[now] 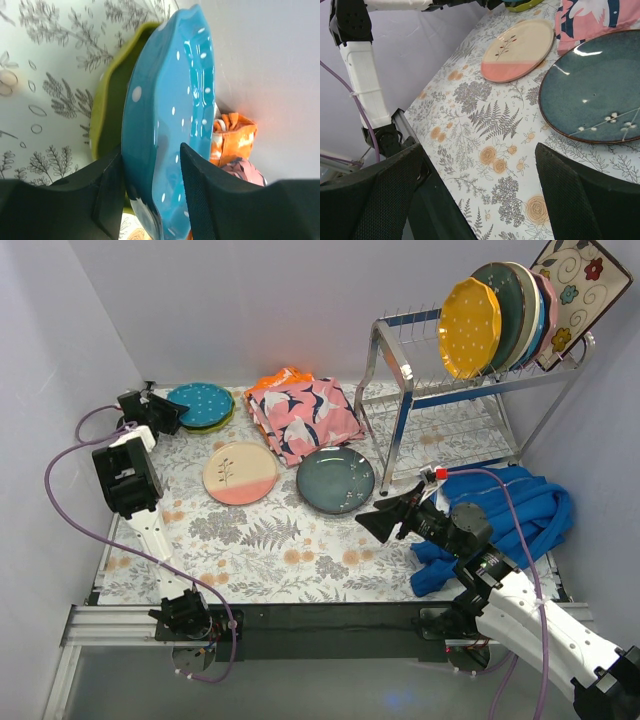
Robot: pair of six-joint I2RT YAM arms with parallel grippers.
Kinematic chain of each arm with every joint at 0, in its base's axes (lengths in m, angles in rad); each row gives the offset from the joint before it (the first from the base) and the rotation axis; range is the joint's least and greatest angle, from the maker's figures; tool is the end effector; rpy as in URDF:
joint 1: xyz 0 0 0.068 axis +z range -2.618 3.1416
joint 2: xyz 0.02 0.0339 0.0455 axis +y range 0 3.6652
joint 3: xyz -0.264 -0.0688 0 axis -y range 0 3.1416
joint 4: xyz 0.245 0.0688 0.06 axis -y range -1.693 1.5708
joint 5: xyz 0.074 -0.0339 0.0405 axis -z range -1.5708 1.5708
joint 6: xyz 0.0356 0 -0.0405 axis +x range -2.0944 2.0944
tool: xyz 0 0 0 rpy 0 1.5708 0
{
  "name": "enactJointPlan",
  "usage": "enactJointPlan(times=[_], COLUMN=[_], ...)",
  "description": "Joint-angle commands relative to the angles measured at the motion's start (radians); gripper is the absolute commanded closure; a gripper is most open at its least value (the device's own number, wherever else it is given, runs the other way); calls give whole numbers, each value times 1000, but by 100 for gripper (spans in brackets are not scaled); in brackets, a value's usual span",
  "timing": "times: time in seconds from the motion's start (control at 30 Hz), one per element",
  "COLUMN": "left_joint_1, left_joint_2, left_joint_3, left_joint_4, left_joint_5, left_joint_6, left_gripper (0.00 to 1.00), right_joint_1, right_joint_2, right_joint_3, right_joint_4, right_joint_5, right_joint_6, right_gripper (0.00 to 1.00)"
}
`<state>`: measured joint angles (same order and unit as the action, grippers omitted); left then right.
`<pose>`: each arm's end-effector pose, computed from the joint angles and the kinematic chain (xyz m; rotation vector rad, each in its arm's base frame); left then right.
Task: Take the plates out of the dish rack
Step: Place the plate at the corner of the board.
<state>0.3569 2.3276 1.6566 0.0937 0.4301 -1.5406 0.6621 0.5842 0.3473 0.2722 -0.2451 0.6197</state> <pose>0.4920 0.1676 0.1420 -1.7111 1.5621 -1.1129 0.1213 0.1055 0.2638 -0.2457 1.6467 1.1860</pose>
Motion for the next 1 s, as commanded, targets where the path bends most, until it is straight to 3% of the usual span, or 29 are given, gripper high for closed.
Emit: enactJointPlan(times=[0.0, 0.8, 0.97], left_joint_1=[11, 8, 7], left_joint_2=[-82, -149, -145], left_joint_3=[86, 190, 178], left_joint_4=[-127, -356, -354], left_joint_5=[-102, -231, -221], left_joint_6=[106, 129, 129], left_gripper=[57, 57, 68], right_joint_1=[5, 4, 5], right_joint_2=[14, 12, 22], right_joint_3=[27, 48, 48], right_joint_4=[58, 59, 61], right_joint_5=[-20, -99, -95], right_joint_6=[-15, -29, -32], right_gripper=[3, 5, 6])
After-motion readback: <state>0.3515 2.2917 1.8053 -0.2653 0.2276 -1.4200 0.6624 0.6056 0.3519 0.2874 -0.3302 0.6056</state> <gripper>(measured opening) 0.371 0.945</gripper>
